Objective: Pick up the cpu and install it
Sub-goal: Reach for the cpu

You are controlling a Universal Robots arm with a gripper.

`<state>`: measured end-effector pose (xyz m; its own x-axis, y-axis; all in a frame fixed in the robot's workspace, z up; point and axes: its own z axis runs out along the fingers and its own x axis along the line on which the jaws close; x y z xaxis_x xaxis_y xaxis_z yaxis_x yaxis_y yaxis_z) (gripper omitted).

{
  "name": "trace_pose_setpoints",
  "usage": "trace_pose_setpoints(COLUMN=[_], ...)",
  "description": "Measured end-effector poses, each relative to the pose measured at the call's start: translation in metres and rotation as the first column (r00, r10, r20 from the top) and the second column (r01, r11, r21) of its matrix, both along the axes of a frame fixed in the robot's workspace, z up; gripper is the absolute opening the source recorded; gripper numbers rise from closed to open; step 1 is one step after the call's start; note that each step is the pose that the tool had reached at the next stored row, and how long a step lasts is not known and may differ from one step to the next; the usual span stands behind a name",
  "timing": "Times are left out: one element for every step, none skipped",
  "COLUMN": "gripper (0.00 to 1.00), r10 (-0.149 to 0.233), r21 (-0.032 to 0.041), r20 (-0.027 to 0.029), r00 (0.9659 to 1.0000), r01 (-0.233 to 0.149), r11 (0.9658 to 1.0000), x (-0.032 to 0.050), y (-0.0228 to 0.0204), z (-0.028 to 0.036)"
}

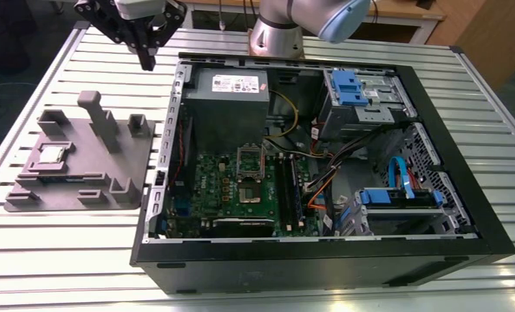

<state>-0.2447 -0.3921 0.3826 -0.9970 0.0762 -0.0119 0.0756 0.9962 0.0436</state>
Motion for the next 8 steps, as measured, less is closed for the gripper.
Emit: trace_pose_setpoints(gripper=[0.11,0.11,0.11,0.11,0.11,0.11,0.11,0.11], r10=[0.0,0.0,0.0,0.0,0.0,0.0,0.0,0.0], r21=[0.0,0.0,0.0,0.0,-0.0001,0.0,0.0,0.0], r20=[0.0,0.0,0.0,0.0,0.0,0.0,0.0,0.0], r00=[1.0,1.0,1.0,1.0,1.0,1.0,1.0,1.0], r01=[0.0,0.0,0.0,0.0,0.0,0.0,0.0,0.0], r11=[1.0,1.0,1.0,1.0,1.0,1.0,1.0,1.0], x=[-0.0007,-0.0013,-0.0019,-0.0025,-0.0031,-0.0038,-0.0046,-0.0053], y=[0.0,0.0,0.0,0.0,0.0,0.0,0.0,0.0], z=[0.0,-0.0001,-0.0001,-0.0001,-0.0001,-0.0002,-0.0002,-0.0003])
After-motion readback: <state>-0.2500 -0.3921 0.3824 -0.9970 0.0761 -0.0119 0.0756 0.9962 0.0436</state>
